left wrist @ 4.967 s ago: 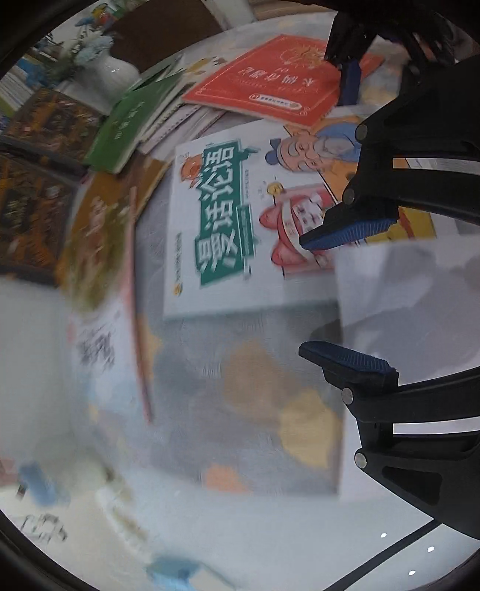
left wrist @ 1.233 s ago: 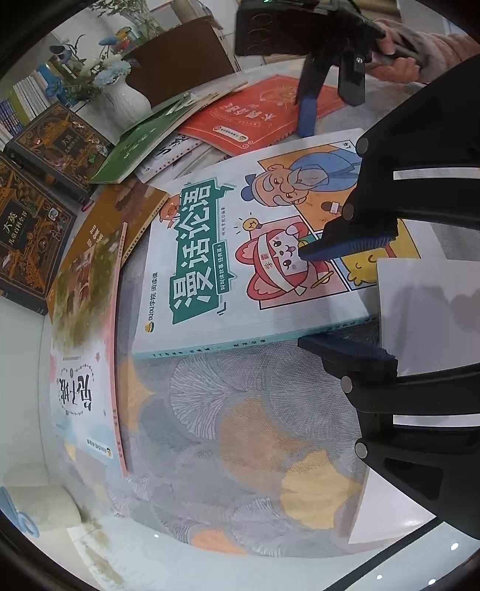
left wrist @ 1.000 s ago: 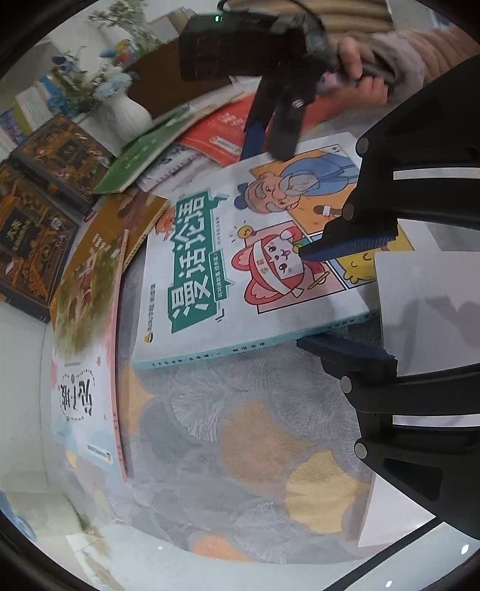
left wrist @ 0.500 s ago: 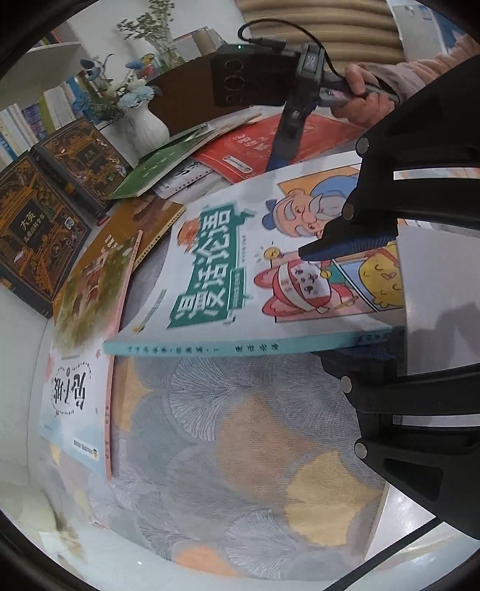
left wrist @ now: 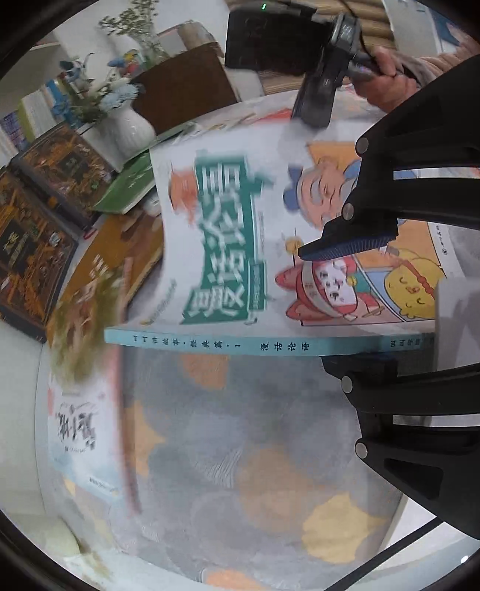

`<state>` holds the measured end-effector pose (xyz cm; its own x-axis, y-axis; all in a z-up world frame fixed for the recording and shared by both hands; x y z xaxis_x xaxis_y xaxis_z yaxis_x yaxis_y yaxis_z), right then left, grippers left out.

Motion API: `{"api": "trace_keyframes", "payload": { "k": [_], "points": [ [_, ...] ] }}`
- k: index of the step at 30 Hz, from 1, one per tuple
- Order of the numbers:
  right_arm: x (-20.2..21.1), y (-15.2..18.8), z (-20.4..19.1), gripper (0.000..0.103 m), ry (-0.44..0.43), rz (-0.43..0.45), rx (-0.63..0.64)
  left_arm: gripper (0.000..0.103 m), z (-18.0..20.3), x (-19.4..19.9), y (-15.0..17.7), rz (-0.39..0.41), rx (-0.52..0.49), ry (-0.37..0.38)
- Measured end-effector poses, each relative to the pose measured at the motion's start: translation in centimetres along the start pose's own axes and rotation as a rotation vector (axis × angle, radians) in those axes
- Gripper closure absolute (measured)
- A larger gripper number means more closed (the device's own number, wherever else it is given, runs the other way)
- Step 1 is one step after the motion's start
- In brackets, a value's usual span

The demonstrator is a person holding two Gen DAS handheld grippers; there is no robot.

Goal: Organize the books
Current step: 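Lift the comic book off the pile with the left tool, then lay the comic book on the clear table area and open the left tool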

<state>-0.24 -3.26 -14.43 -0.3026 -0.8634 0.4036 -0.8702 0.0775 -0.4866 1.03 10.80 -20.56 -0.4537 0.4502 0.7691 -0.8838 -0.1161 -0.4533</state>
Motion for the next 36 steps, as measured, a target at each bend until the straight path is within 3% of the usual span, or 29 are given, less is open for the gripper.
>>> {"api": "trace_keyframes", "payload": {
  "k": [2, 9, 13, 17, 21, 27, 31, 36],
  "points": [
    [1.4, -0.2, -0.4, 0.079, 0.012, 0.024, 0.016, 0.067, 1.3, -0.5, 0.1, -0.025, 0.019, 0.055],
    [5.6, -1.1, 1.5, 0.079, 0.101, 0.077, -0.03, 0.067, 6.9, -2.5, 0.2, -0.066, -0.028, 0.104],
    [7.9, -0.5, 0.5, 0.079, 0.1, 0.078, -0.063, 0.067, 8.7, -0.8, 0.4, -0.06, -0.072, 0.095],
    [8.1, 0.9, -2.8, 0.079, 0.082, 0.065, -0.019, 0.067, 8.7, 2.7, 0.7, -0.018, -0.094, 0.055],
    [6.5, 2.5, -6.5, 0.079, 0.031, 0.03, 0.008, 0.067, 7.1, 6.5, 1.8, 0.017, -0.082, 0.01],
    [1.5, 6.1, -10.5, 0.079, -0.034, -0.055, 0.03, 0.067, 0.7, 12.2, 4.1, 0.059, -0.018, -0.065],
    [-3.1, 9.0, -12.0, 0.079, -0.07, -0.133, 0.019, 0.067, -3.7, 13.8, 6.0, 0.057, 0.015, -0.112],
    [-7.7, 12.3, -12.4, 0.079, -0.058, -0.204, 0.02, 0.067, -8.6, 12.8, 8.8, 0.029, 0.101, -0.146]
  ]
}}
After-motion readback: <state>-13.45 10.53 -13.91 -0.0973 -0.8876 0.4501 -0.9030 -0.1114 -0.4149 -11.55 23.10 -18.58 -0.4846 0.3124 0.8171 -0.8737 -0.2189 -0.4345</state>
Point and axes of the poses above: each gripper's, at about its wrist camera, not at the fingertips, and x roughly against the way its jaws point, z to its right, y to its underside, the point moved 7 cm from there along -x, roughly the way its jaws point, and after that the axes turned 9 degrees about z, right-handed, at the moved point
